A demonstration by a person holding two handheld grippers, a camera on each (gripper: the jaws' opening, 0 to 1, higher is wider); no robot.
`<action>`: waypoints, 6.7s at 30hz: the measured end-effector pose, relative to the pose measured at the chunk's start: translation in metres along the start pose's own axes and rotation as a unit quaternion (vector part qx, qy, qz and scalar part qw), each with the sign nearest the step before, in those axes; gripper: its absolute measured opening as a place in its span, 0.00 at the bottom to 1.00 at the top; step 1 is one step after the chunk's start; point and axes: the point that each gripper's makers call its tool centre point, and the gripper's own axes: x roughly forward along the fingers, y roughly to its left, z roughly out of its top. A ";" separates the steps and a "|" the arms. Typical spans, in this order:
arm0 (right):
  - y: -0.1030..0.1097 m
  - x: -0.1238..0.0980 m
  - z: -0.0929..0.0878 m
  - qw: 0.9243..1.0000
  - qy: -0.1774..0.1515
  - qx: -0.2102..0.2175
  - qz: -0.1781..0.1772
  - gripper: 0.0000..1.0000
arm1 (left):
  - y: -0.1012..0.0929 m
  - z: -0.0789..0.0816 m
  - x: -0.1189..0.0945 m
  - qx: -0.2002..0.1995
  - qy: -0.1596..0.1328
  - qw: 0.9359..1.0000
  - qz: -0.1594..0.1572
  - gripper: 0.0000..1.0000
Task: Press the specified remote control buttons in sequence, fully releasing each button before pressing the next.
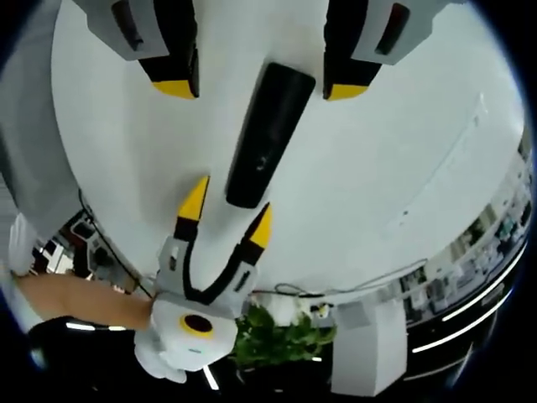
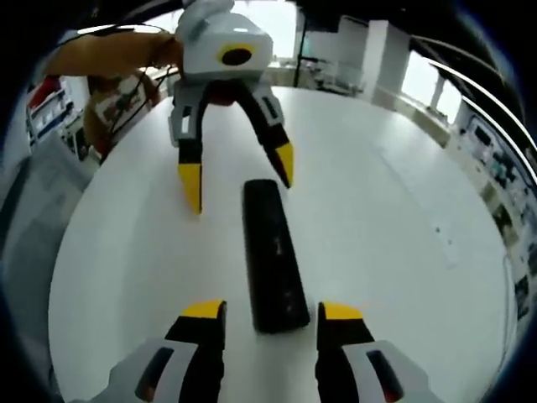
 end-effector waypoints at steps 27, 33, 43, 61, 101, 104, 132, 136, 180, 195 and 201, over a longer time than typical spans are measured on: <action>-0.002 0.006 -0.002 0.999 0.031 -0.026 0.030 0.28 | 0.005 0.001 0.005 0.021 0.026 0.999 -0.009 0.42; -0.002 0.007 -0.001 0.998 0.035 -0.029 0.032 0.25 | 0.006 0.000 0.005 0.023 0.033 0.999 -0.010 0.36; -0.002 0.008 0.000 0.998 0.041 -0.040 0.036 0.21 | 0.011 0.000 0.007 0.037 0.043 0.998 -0.006 0.28; -0.002 0.008 0.001 0.998 0.040 -0.043 0.034 0.20 | 0.012 0.000 0.007 0.077 0.045 0.996 -0.011 0.25; 0.025 -0.006 0.005 0.997 0.043 -0.068 0.012 0.19 | -0.019 0.001 -0.005 0.077 0.043 0.996 0.001 0.24; 0.034 -0.009 0.004 0.997 0.040 -0.066 0.010 0.19 | -0.026 0.001 -0.008 0.077 0.042 0.996 0.003 0.24; 0.114 -0.019 -0.006 0.998 0.033 -0.053 0.023 0.19 | -0.106 -0.018 -0.016 0.067 0.056 0.996 -0.013 0.24; 0.121 -0.018 -0.010 0.998 0.035 -0.051 0.027 0.19 | -0.112 -0.021 -0.012 0.065 0.060 0.996 -0.017 0.24; 0.130 -0.011 -0.017 0.997 0.039 -0.045 0.038 0.19 | -0.120 -0.030 -0.008 0.083 0.057 0.995 -0.021 0.25; 0.130 -0.011 -0.017 0.997 0.039 -0.045 0.037 0.19 | -0.120 -0.030 -0.009 0.098 0.031 0.995 -0.019 0.25; 0.130 -0.010 -0.017 0.998 0.038 -0.044 0.035 0.19 | -0.121 -0.030 -0.010 0.094 0.013 0.995 -0.019 0.25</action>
